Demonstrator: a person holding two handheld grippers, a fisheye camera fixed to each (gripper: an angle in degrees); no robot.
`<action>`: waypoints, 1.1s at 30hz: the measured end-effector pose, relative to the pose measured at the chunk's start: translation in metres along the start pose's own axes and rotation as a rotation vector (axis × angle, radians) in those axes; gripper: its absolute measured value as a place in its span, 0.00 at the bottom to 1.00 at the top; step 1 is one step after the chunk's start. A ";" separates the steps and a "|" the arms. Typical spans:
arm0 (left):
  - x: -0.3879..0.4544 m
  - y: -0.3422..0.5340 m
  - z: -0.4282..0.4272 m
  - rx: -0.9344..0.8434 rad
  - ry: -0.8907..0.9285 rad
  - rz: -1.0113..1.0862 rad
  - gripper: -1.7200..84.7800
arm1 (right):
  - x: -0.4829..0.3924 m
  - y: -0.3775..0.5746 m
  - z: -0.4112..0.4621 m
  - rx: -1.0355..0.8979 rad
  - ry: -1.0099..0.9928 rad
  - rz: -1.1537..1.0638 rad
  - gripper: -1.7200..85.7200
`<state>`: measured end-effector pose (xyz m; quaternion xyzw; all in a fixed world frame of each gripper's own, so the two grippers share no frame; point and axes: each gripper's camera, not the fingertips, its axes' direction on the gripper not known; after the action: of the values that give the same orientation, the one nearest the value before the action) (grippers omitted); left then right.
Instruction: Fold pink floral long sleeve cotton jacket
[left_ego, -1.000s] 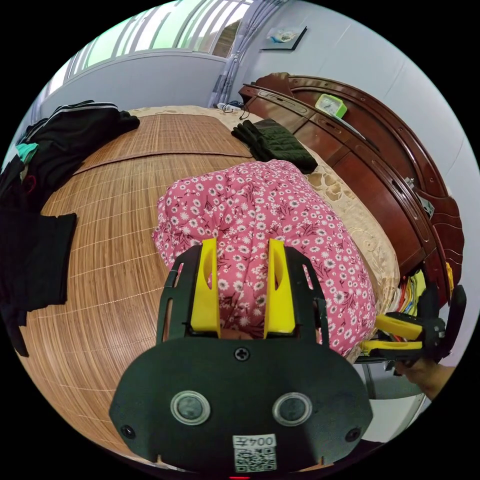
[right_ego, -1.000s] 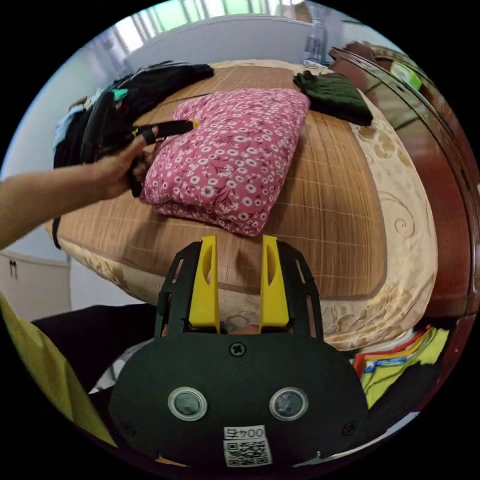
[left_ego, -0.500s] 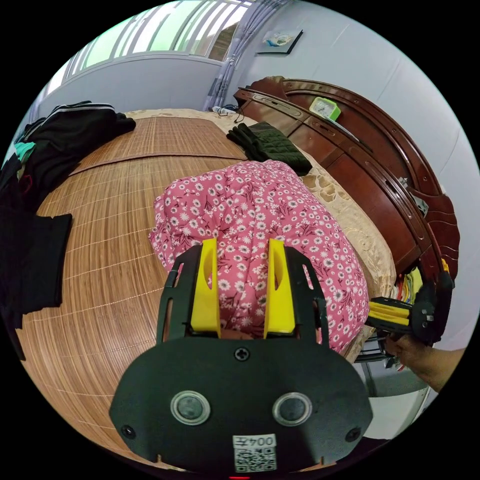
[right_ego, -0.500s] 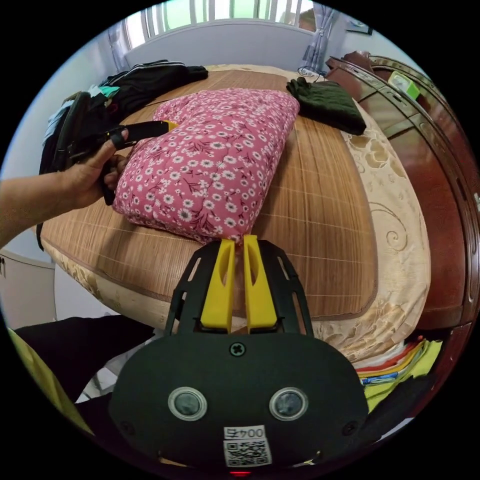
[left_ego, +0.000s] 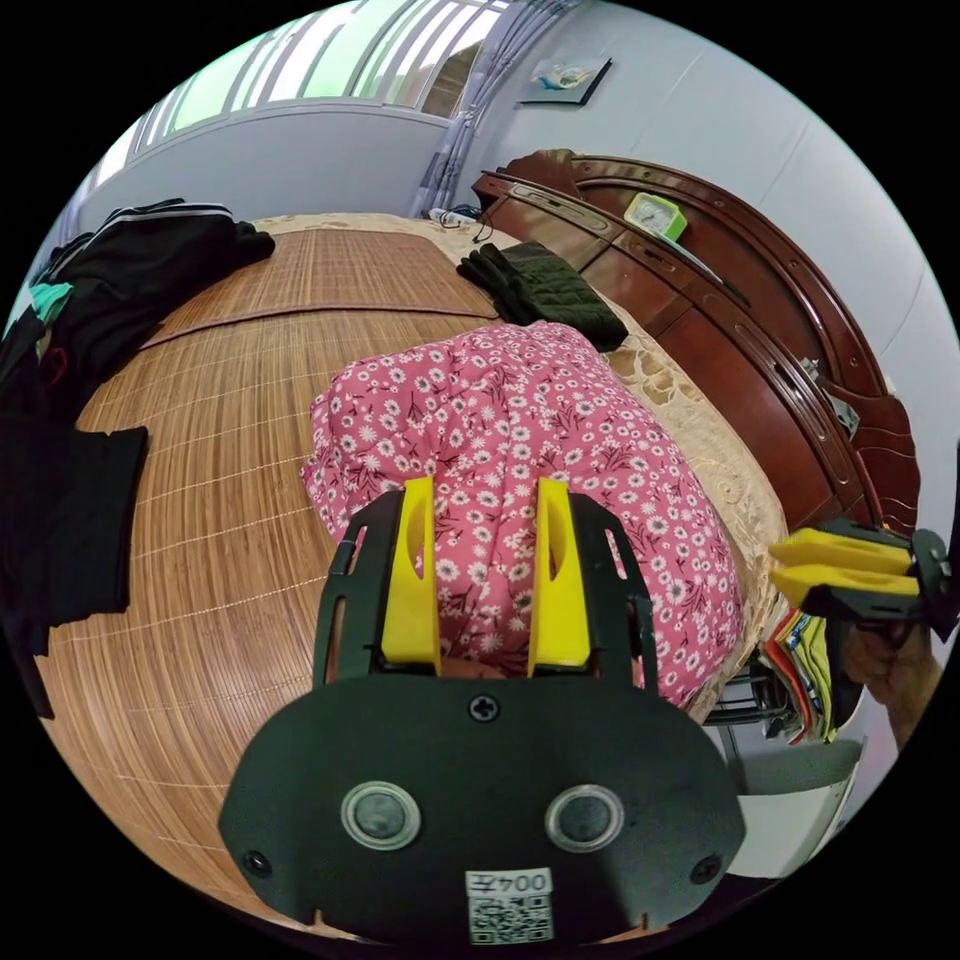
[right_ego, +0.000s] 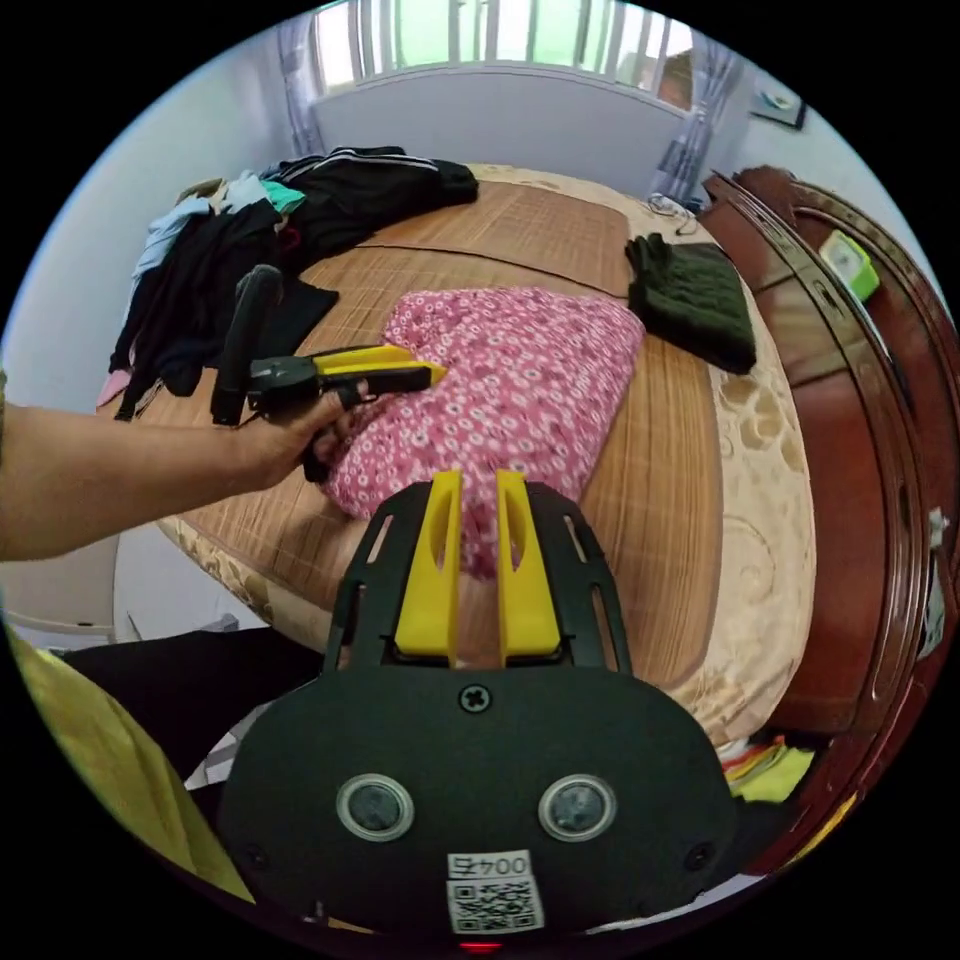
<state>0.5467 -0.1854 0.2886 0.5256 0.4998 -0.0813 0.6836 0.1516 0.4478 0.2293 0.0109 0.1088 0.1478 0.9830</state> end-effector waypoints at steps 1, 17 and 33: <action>-0.002 0.001 0.001 -0.002 0.005 -0.001 0.18 | 0.004 -0.007 0.025 -0.079 -0.022 0.014 0.09; -0.091 0.006 0.057 -0.114 0.202 -0.007 0.19 | 0.024 -0.044 0.086 -0.136 -0.030 0.151 0.08; -0.277 0.121 0.099 -0.337 0.766 -0.284 0.32 | 0.043 -0.093 0.198 -0.318 -0.125 0.107 0.09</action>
<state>0.5480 -0.3269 0.5740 0.3253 0.7905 0.1090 0.5073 0.2614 0.3731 0.4089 -0.1297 0.0218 0.2142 0.9679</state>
